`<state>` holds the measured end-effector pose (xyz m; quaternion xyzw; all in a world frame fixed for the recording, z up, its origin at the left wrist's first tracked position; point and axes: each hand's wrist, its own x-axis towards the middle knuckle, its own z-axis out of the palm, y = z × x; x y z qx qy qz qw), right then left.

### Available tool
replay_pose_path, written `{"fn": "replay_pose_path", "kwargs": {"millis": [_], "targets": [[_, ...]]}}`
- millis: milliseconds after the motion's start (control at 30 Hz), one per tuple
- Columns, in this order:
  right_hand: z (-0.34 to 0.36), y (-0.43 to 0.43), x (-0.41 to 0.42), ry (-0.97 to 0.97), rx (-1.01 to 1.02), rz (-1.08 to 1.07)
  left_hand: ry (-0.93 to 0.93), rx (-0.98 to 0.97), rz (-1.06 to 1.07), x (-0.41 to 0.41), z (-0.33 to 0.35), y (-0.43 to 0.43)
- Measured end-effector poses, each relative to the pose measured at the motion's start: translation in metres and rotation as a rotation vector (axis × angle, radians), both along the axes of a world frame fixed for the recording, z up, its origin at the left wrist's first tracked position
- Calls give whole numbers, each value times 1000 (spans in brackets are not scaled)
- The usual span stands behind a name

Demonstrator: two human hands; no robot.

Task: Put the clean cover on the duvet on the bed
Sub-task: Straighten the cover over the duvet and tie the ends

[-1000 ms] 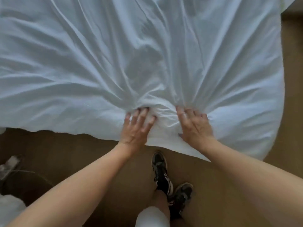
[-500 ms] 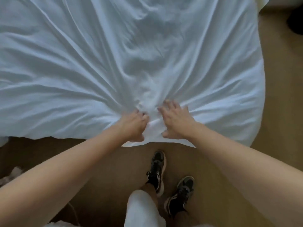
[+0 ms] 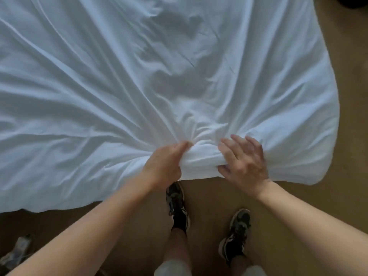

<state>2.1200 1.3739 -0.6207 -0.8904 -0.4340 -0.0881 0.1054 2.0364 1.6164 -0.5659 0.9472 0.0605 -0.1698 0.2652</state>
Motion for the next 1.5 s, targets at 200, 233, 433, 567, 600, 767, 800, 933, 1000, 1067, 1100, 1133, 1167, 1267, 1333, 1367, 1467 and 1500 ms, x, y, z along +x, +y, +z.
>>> {"fn": "replay_pose_path", "kwargs": {"millis": [200, 233, 433, 567, 600, 767, 800, 933, 1000, 1067, 1100, 1133, 1167, 1267, 1333, 1367, 1467, 1500], "targets": [[21, -53, 55, 25, -336, -103, 255, 170, -333, 10, 33, 25], [26, -64, 63, 38, -331, -34, 250, 248, -403, 9, 33, 16], [35, -89, 75, 454, -900, -103, 560, 378, -678, 32, 16, -33], [38, -56, 101, 912, -822, -141, 56, 368, -178, 97, -4, -26], [38, -42, 108, 898, -657, -199, 100, 438, -105, 105, -13, -22], [5, -20, 106, 736, -601, -478, 293, 360, -12, 92, -77, -26], [-2, -25, 103, 728, -653, -511, 294, 358, -45, 98, -81, -23], [3, 0, 117, 745, -494, -654, 141, 421, 139, 130, -61, 19], [13, 36, 124, 581, -132, -655, -39, 369, 527, 131, -53, 34], [12, 80, 130, 442, -38, -562, -47, 385, 866, 122, -49, 43], [7, 101, 132, 433, -104, -543, -16, 398, 1024, 115, -49, 50], [-1, 118, 133, 433, -204, -560, 44, 392, 1153, 109, -50, 58], [-13, 130, 135, 425, -283, -583, 131, 370, 1217, 102, -54, 67], [-49, 137, 152, 379, -315, -494, 349, 353, 1036, 92, -70, 90], [-58, 137, 163, 442, -276, -419, 275, 362, 908, 100, -79, 95], [-54, 138, 166, 469, -274, -395, 202, 339, 868, 106, -80, 95], [-30, 137, 170, 424, -221, -341, 33, 220, 749, 121, -74, 102], [-19, 132, 172, 303, -146, -333, -44, 211, 670, 120, -70, 107]]}}
